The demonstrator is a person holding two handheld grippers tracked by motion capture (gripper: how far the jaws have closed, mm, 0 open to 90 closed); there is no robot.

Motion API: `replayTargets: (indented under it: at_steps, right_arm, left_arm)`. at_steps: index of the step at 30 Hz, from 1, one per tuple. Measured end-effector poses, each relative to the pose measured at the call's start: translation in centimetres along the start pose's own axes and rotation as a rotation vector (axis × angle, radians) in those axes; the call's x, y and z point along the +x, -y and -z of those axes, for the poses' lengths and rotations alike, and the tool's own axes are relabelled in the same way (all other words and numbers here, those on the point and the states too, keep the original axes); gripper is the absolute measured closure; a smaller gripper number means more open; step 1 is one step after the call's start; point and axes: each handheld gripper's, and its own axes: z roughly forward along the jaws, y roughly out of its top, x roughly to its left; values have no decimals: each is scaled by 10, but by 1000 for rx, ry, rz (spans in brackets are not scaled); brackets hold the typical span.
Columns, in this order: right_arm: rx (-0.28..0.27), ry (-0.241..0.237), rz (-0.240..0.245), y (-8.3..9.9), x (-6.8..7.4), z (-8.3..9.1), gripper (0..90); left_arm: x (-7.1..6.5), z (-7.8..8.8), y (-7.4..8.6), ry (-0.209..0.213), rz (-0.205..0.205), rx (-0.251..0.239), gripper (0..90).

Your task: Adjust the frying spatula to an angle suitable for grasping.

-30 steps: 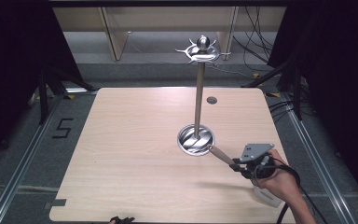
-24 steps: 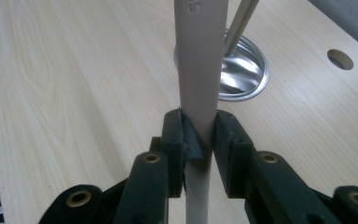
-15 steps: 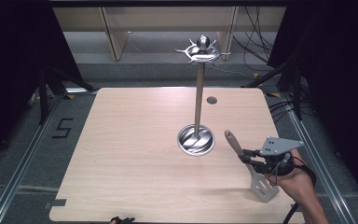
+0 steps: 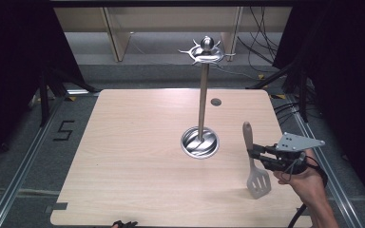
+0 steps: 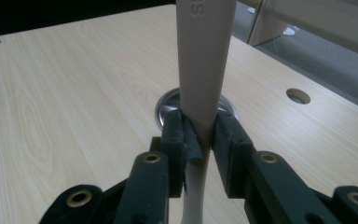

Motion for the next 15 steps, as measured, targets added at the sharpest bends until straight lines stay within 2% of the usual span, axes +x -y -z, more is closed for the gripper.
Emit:
replayTargets:
  at_steps: [1, 4, 5, 8, 9, 10, 11, 14, 15]
  right_arm:
    - [-20, 2, 5, -1, -2, 2, 757]
    - [-33, 4, 7, -2, -3, 3, 757]
    - [-55, 7, 1, -3, -3, 3, 757]
    - [-52, 2, -10, -5, -4, 5, 757]
    - [-79, 5, -18, -7, -4, 3, 757]
    - [-71, -2, -6, -9, -6, 4, 757]
    - [-77, -5, -13, -11, -5, 4, 757]
    - [-99, 0, -11, -16, -5, 2, 757]
    - [-108, -8, -9, -23, -5, 0, 757]
  left_arm:
    - [0, -1, 0, 18, -1, 1, 173]
    - [1, -1, 0, 18, -5, 2, 173]
    - [0, -1, 0, 7, -3, 8, 173]
    - [-1, -1, 0, 0, -1, 6, 173]
    - [1, -1, 0, 14, -6, 4, 173]
    - [0, -1, 0, 15, -1, -9, 173]
    - [1, -1, 0, 22, -2, 1, 173]
    - [1, 0, 0, 18, -3, 7, 173]
    - [0, 0, 0, 0, 2, -2, 173]
